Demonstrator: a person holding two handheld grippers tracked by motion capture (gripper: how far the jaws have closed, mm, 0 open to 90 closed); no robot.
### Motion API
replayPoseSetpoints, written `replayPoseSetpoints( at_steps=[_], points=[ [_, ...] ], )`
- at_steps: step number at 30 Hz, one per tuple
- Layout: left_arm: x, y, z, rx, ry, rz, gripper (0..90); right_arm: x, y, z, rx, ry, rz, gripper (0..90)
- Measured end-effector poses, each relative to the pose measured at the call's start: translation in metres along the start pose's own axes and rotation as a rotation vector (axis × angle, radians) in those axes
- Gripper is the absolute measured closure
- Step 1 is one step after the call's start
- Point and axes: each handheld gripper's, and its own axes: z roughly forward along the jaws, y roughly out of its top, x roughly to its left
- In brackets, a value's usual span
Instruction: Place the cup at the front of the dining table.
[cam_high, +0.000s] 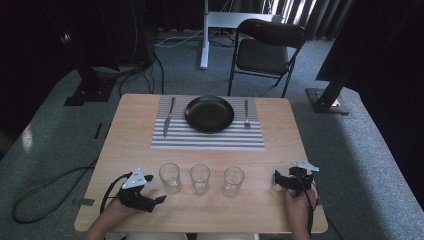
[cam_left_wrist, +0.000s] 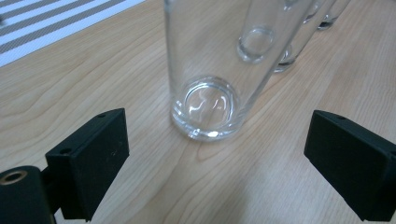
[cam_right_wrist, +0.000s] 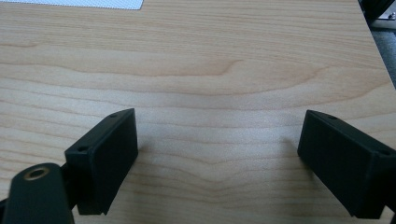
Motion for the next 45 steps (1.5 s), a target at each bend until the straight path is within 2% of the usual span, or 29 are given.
replayPoseSetpoints(
  at_steps=[4,6,25,28,32,36,37,39,41,44,45],
  points=[
    [0.000,0.002,0.002,-0.005,0.000,-0.002,7.0,0.000,0.000,0.000,0.000,0.000,0.000,11.5],
    [0.000,0.006,0.004,-0.040,-0.009,-0.002,12.3,0.000,0.000,0.000,0.000,0.000,0.000,11.5],
    [-0.002,0.023,0.019,-0.110,-0.043,0.012,14.1,0.000,0.000,0.000,-0.001,0.000,0.000,11.5],
    [-0.004,0.025,0.022,-0.126,-0.038,0.018,14.2,0.000,0.000,0.000,-0.001,0.000,0.000,11.6],
    [-0.005,0.027,0.022,-0.177,-0.002,0.028,15.2,0.000,0.000,0.000,-0.001,0.000,-0.001,11.5],
    [-0.005,0.029,0.022,-0.213,0.009,0.029,15.2,0.000,0.000,0.000,-0.001,0.000,-0.001,11.6],
    [-0.005,0.028,0.022,-0.225,0.025,0.035,15.2,0.000,0.000,0.000,-0.001,0.000,-0.001,11.5],
    [-0.006,0.028,0.022,-0.231,0.029,0.041,15.3,0.000,0.000,0.000,-0.001,0.000,0.000,11.5],
    [-0.007,0.028,0.022,-0.262,0.046,0.053,16.1,0.000,0.000,0.000,-0.001,0.000,0.000,11.5],
    [-0.007,0.028,0.023,-0.270,0.050,0.057,18.3,0.000,0.000,0.000,-0.001,0.000,0.001,11.6],
    [-0.007,0.028,0.023,-0.270,0.039,0.052,18.2,0.000,0.000,0.000,-0.001,0.000,0.001,11.5]
  ],
)
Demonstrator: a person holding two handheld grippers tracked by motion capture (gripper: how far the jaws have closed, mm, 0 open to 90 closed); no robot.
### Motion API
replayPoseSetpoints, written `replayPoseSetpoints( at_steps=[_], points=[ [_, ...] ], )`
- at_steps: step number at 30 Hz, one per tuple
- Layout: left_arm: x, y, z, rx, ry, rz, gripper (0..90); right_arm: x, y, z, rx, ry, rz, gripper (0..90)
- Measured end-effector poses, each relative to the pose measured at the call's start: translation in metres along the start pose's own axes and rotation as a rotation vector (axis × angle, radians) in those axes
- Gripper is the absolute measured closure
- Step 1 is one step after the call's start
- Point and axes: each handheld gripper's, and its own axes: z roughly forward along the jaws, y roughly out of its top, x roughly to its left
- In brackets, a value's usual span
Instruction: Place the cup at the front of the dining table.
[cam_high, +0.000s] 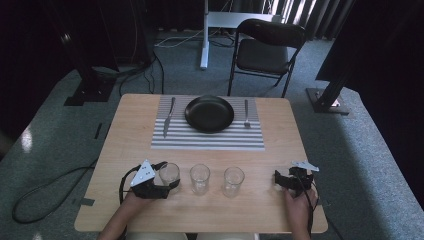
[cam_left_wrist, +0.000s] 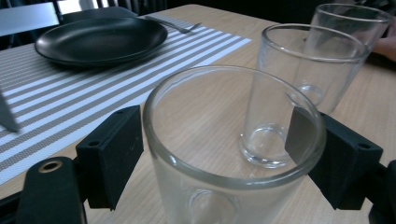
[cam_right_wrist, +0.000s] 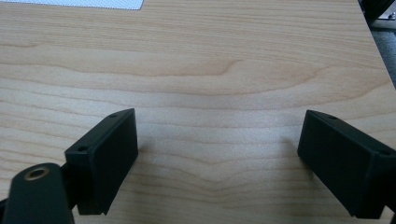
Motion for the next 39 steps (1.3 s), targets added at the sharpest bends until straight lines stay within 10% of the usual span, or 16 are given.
replayPoseSetpoints(
  at_steps=[39],
  points=[
    [-0.004,0.008,0.001,0.041,0.085,0.004,29.8,0.000,0.000,0.000,0.000,0.000,0.000,11.6]
  ],
)
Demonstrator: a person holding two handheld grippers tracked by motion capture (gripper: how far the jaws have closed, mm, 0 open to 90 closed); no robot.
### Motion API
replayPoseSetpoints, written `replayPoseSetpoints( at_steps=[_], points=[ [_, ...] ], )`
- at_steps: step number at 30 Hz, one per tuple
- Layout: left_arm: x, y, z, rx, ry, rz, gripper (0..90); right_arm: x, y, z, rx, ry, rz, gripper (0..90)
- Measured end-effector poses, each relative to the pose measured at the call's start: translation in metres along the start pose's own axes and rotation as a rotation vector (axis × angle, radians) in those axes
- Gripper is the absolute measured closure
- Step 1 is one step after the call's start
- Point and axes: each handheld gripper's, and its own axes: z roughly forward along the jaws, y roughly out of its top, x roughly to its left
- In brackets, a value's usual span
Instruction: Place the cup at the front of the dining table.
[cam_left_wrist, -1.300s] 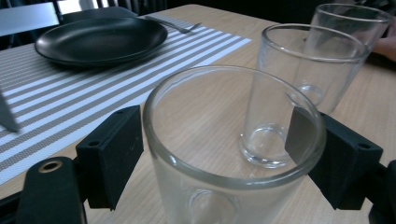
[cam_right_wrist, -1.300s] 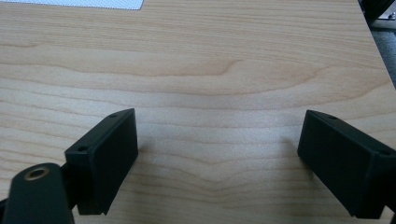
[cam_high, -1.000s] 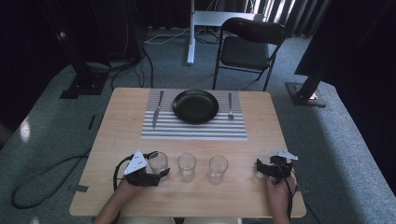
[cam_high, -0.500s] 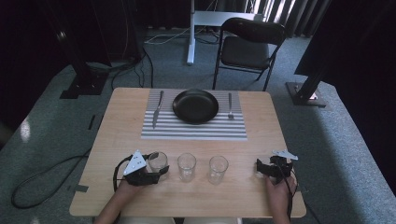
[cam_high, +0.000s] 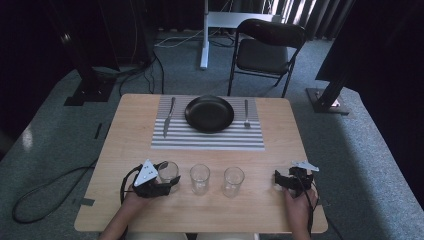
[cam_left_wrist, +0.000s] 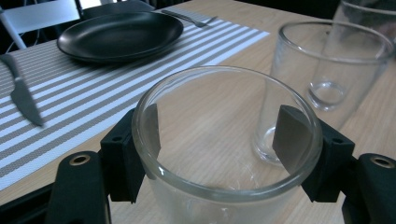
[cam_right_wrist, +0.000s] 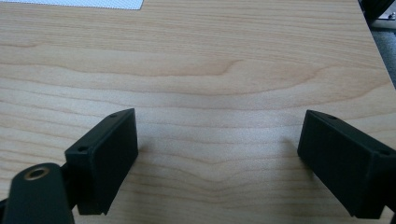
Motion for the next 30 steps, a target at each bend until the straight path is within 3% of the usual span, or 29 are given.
replayPoseSetpoints(
  at_steps=[7,17,23,30],
  points=[
    [0.006,0.005,-0.001,-0.005,0.033,-0.017,29.7,0.000,0.000,0.000,0.000,0.000,-0.001,11.6],
    [0.012,0.014,0.004,0.004,0.040,-0.027,29.7,0.000,0.000,0.000,0.000,-0.001,-0.002,11.6],
    [0.020,0.021,0.008,-0.005,0.058,-0.055,29.6,0.000,0.000,0.000,0.000,-0.001,-0.002,11.6],
    [0.026,0.030,0.014,0.004,0.080,-0.051,29.6,0.000,0.000,0.000,0.000,-0.001,-0.002,11.6]
  ],
)
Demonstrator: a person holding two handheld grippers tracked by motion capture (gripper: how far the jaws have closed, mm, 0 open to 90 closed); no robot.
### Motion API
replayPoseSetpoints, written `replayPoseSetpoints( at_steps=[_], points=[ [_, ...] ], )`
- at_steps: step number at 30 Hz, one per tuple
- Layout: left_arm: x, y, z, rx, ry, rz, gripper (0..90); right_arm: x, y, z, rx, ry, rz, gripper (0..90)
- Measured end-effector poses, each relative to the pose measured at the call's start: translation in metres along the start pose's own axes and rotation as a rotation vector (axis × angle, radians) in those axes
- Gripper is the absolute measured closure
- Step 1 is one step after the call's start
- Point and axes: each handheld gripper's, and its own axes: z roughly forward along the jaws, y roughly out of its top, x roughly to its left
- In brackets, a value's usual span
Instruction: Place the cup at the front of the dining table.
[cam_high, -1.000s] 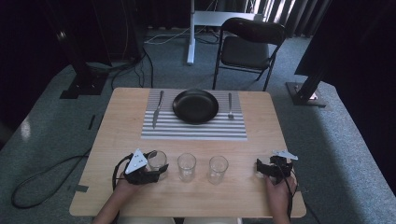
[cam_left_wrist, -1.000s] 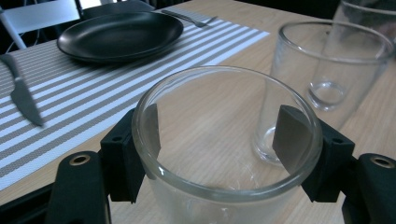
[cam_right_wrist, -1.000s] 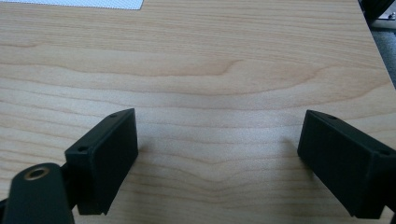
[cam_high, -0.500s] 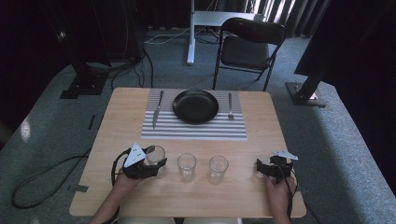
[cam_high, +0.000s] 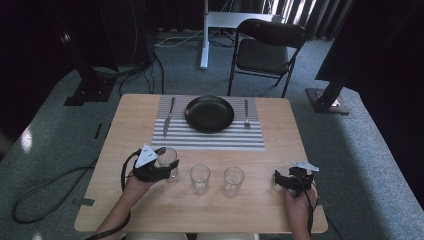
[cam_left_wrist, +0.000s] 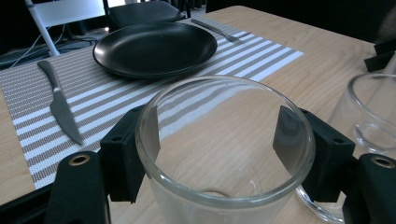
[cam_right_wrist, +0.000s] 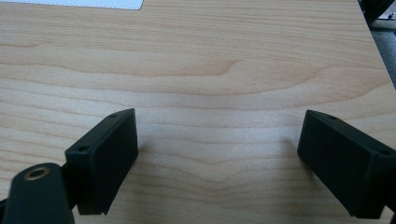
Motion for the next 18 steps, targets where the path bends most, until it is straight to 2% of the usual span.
replayPoseSetpoints(
  at_steps=[12,18],
  points=[
    [0.009,0.011,0.012,0.011,0.006,-0.010,29.5,0.000,0.000,0.000,0.000,0.000,0.000,11.6],
    [0.013,0.018,0.020,0.013,0.023,-0.019,29.5,0.000,0.000,0.000,0.000,0.000,0.000,11.6]
  ],
)
